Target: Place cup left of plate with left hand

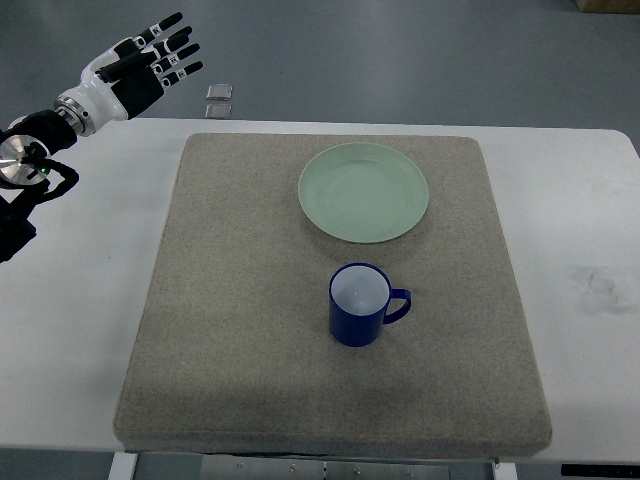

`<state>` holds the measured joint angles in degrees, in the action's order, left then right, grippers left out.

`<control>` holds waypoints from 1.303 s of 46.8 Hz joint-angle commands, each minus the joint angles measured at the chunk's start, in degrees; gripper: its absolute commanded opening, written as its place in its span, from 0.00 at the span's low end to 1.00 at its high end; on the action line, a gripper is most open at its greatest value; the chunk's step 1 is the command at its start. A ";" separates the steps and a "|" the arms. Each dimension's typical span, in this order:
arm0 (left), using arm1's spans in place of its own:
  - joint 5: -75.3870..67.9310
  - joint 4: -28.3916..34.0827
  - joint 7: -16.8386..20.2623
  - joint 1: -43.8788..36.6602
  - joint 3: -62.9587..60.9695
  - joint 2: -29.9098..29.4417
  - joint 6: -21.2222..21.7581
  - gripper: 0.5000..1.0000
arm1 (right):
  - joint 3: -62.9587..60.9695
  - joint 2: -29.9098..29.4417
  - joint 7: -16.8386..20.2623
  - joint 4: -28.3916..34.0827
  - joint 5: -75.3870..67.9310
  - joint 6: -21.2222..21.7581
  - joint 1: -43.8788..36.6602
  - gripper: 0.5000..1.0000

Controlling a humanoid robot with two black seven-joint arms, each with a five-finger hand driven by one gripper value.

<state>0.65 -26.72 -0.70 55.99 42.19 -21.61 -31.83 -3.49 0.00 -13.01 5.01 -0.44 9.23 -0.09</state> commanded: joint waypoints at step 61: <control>-10.40 -8.17 1.32 -1.76 -1.93 -8.79 -2.36 1.00 | -0.02 0.00 0.00 0.00 0.00 0.00 0.00 0.86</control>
<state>-9.71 -32.37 0.63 55.26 40.92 -28.92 -33.75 -3.48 0.00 -13.01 5.01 -0.44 9.25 -0.10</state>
